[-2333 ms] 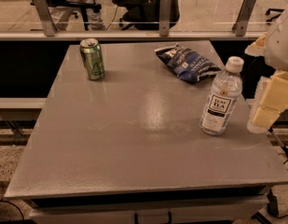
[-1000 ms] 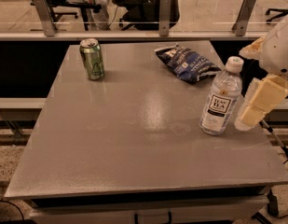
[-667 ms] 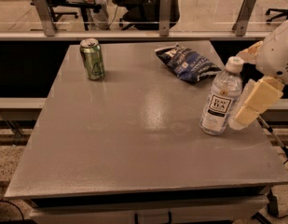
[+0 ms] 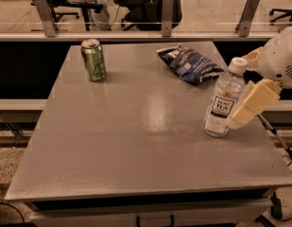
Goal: Move blue plastic bottle near blue chip bag
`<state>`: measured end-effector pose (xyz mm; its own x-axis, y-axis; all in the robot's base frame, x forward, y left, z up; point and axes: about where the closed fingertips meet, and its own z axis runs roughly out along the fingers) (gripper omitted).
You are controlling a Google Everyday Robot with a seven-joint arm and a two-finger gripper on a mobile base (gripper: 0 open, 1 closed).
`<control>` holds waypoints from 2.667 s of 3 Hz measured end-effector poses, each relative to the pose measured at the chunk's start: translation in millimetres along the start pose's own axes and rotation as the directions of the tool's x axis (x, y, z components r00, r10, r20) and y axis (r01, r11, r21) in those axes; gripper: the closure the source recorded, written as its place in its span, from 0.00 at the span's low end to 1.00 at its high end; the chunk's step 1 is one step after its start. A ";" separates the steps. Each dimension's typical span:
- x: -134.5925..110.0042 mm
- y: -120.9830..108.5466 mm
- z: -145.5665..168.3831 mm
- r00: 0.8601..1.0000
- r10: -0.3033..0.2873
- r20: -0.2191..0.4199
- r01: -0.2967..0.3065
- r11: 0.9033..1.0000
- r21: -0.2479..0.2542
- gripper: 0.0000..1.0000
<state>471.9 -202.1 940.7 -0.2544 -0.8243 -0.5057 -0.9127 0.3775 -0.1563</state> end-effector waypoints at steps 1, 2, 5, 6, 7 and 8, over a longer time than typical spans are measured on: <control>-1.6 -1.6 3.0 0.999 0.017 0.028 -0.016 1.000 -0.013 0.21; -3.3 -3.9 4.3 0.998 0.032 0.049 -0.031 0.999 -0.024 0.46; -12.7 -38.8 3.8 0.995 0.061 0.077 -0.061 0.998 -0.003 1.00; -18.8 -64.5 7.1 0.992 0.072 0.105 -0.073 0.997 0.009 1.00; -22.9 -84.8 10.7 0.988 0.084 0.128 -0.086 0.996 0.011 1.00; -24.5 -100.5 16.7 0.986 0.096 0.139 -0.098 0.995 0.006 1.00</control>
Offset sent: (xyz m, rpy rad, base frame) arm 0.0091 0.0006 -0.0011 0.0952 0.0221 -0.0183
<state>575.2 -212.8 954.7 -0.2941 -0.7177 -0.6311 -0.8816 0.4587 -0.1108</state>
